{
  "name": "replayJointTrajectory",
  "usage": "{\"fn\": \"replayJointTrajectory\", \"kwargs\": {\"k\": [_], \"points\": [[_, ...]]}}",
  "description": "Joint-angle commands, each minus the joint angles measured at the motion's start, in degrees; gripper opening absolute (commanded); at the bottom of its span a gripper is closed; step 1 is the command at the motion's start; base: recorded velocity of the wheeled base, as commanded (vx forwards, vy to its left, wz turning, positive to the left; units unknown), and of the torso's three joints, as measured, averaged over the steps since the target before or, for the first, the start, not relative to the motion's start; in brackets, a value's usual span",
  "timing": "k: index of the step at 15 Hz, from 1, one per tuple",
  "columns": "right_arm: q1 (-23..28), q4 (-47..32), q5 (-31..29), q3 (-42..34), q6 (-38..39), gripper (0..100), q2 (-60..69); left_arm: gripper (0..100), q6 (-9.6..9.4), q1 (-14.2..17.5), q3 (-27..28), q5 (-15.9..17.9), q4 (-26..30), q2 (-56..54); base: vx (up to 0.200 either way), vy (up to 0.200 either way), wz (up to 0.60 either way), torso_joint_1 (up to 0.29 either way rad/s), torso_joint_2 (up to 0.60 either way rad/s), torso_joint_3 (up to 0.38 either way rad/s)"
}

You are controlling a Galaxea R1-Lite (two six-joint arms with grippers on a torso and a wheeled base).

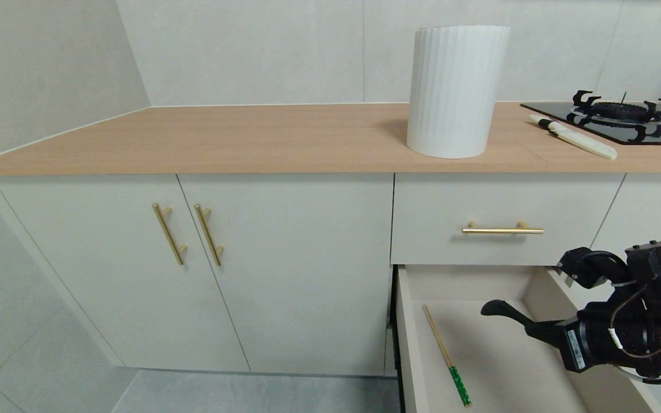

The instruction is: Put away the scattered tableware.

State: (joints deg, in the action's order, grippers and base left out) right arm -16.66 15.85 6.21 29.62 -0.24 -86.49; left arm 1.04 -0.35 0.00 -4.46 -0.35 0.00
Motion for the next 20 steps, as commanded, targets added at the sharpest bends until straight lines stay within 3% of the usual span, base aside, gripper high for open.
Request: {"fn": "replayJointTrajectory", "kwargs": {"k": [1, 3, 6, 9, 12, 20], "points": [[-0.03, 0.32, 0.04, -0.27, -0.02, 0, -0.78, 100, 0.02, 0.00, 0.00, -0.02, 0.00, 0.00, 0.000, 0.000, 0.00, 0.000, 0.00, 0.000], [-0.03, 2.08, -0.05, -0.27, 0.16, 0, -2.45, 100, 0.02, 0.00, 0.00, -0.02, 0.00, 0.00, 0.000, 0.000, 0.00, 0.000, 0.00, 0.000], [0.23, 11.66, -1.37, -2.29, 0.60, 0, -12.91, 100, 0.02, 0.00, 0.00, -0.02, -0.09, 0.00, 0.000, 0.000, 0.00, 0.000, 0.00, 0.000], [-0.65, 25.55, -7.26, -1.06, 10.79, 0, -29.87, 100, 0.02, 0.00, 0.00, -0.02, 0.00, 0.00, 0.000, 0.000, 0.00, 0.000, 0.00, 0.000], [-0.74, 35.04, -11.65, -0.97, 11.05, 0, -39.98, 100, 0.02, 0.00, 0.00, -0.02, 0.00, 0.00, 0.000, 0.000, 0.00, 0.000, 0.00, 0.000], [-0.91, 42.86, -14.91, 0.44, 10.88, 0, -49.39, 100, 0.02, 0.00, 0.00, -0.02, 0.00, 0.00, 0.000, 0.000, 0.00, 0.000, 0.00, 0.000]]}}
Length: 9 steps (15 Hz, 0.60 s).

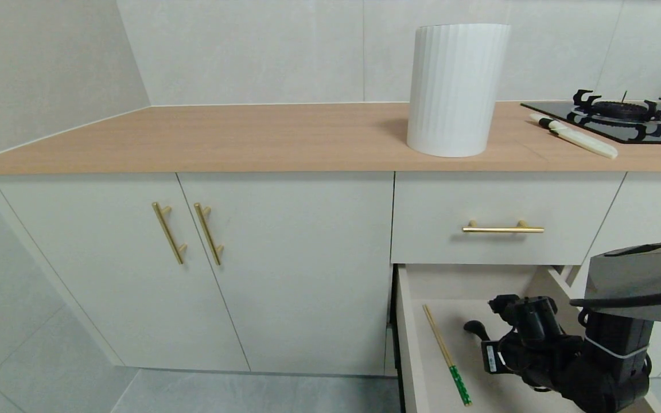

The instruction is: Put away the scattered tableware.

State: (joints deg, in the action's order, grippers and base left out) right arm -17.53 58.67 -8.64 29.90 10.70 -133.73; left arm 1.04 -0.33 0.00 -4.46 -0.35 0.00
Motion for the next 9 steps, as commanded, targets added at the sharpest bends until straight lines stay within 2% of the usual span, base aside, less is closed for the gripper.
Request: {"fn": "replayJointTrajectory", "kwargs": {"k": [1, 4, 5, 9], "points": [[0.04, 0.13, -0.06, 0.33, 0.02, 0, -2.32, 100, 0.02, -0.02, 0.00, -0.02, 0.00, 0.00, 0.000, 0.000, 0.00, 0.000, 0.00, 0.000], [0.04, 0.83, -0.06, 0.24, 0.02, 0, -2.24, 100, 0.02, -0.02, 0.00, -0.02, 0.00, 0.00, 0.000, 0.000, 0.00, 0.000, 0.00, 0.000], [0.04, 1.18, -0.06, 0.07, -0.07, 100, -2.15, 100, 0.02, -0.02, 0.00, -0.02, 0.00, 0.00, 0.000, 0.000, 0.00, 0.000, 0.00, 0.000], [-0.05, 1.27, -0.06, -1.69, 0.11, 100, 1.72, 100, 0.02, -0.02, 0.00, -0.02, 0.00, 0.00, 0.000, 0.000, 0.00, 0.000, 0.00, 0.000]]}}
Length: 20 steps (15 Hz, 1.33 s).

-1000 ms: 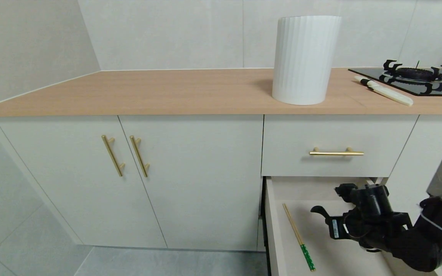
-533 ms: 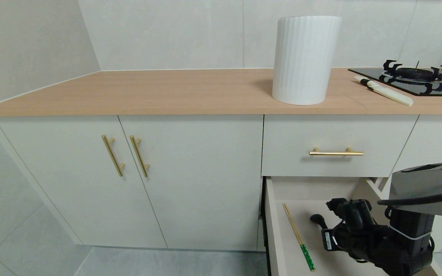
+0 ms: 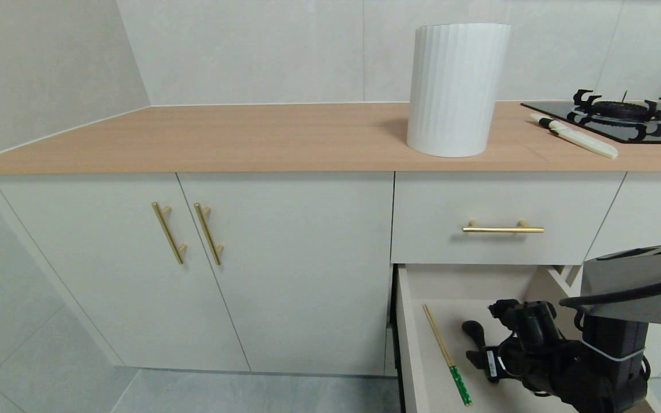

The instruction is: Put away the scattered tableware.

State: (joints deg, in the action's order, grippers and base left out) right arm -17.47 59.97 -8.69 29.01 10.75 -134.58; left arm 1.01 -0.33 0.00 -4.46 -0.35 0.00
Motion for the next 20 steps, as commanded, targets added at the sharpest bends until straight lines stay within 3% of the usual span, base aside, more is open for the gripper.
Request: {"fn": "replayJointTrajectory", "kwargs": {"k": [1, 4, 8, 13, 20], "points": [[-0.37, -0.02, -0.01, -3.26, -0.03, 100, 6.79, 100, 0.04, -0.02, 0.00, -0.02, 0.00, 0.00, 0.000, 0.000, 0.00, 0.000, 0.00, 0.000], [-1.52, -3.98, -0.10, -8.54, -0.12, 100, 22.79, 100, 0.04, -0.02, 0.00, -0.02, 0.00, 0.00, 0.000, 0.000, 0.00, 0.000, 0.00, 0.000], [-1.60, -26.04, 0.61, -9.24, 0.06, 100, 44.94, 100, 0.04, -0.02, 0.00, 0.07, 0.00, 0.00, 0.000, 0.000, 0.00, 0.000, 0.00, 0.000], [-4.33, -46.52, 1.13, -4.32, -0.03, 100, 56.98, 100, -0.05, -0.02, 0.00, 0.07, 0.00, 0.00, 0.000, 0.000, 0.00, 0.000, 0.00, 0.000], [-10.83, -65.33, 1.57, -0.71, -1.00, 100, 65.41, 100, -0.05, -0.02, 0.00, 0.07, 0.00, 0.00, -0.200, 0.000, 0.00, 0.000, 0.01, 0.004]]}}
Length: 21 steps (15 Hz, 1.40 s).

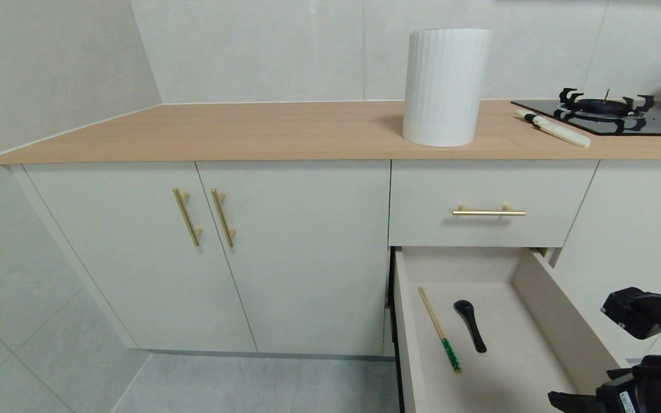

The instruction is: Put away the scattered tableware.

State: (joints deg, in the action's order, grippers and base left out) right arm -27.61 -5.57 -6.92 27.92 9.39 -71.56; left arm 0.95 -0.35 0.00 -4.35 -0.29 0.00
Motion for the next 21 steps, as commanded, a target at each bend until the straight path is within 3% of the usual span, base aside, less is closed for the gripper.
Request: {"fn": "replayJointTrajectory", "kwargs": {"k": [1, 5, 10, 13, 16, 17, 21], "points": [[-1.92, -2.87, 1.56, -0.06, -2.36, 100, 3.27, 100, 0.02, 0.00, 0.00, -0.04, -0.06, 0.00, 0.000, 0.000, 0.00, 0.000, 0.00, 0.000], [-5.79, -12.80, 6.84, -0.58, -8.42, 100, 3.71, 100, 0.10, 0.00, 0.00, -0.04, -0.15, 0.00, 0.000, 0.000, 0.00, 0.000, 0.00, 0.000], [-7.90, -12.71, 7.80, -0.06, -3.85, 100, -11.41, 100, 0.10, 0.00, 0.00, -0.04, -0.15, 0.00, 0.000, 0.000, 0.00, 0.000, 0.00, 0.000], [-7.81, -5.33, 7.19, 0.38, 3.80, 100, -22.31, 100, 0.10, 0.00, 0.00, -0.04, -0.06, 0.00, 0.000, 0.000, 0.00, 0.000, 0.00, 0.000], [-7.63, -0.05, 4.99, 0.74, 8.28, 100, -24.51, 100, 0.10, 0.00, 0.00, -0.04, -0.06, 0.00, 0.000, 0.000, 0.00, 0.000, 0.00, 0.000], [-6.75, 4.96, 2.53, 0.65, 11.62, 100, -24.42, 100, 0.10, 0.00, 0.00, -0.04, -0.06, 0.00, 0.000, 0.000, 0.00, 0.000, 0.00, 0.000], [-3.41, 12.95, 0.60, 1.00, 13.11, 100, -25.30, 100, 0.10, 0.00, 0.00, -0.04, -0.06, 0.00, 0.000, 0.000, 0.00, 0.000, 0.00, 0.000]]}}
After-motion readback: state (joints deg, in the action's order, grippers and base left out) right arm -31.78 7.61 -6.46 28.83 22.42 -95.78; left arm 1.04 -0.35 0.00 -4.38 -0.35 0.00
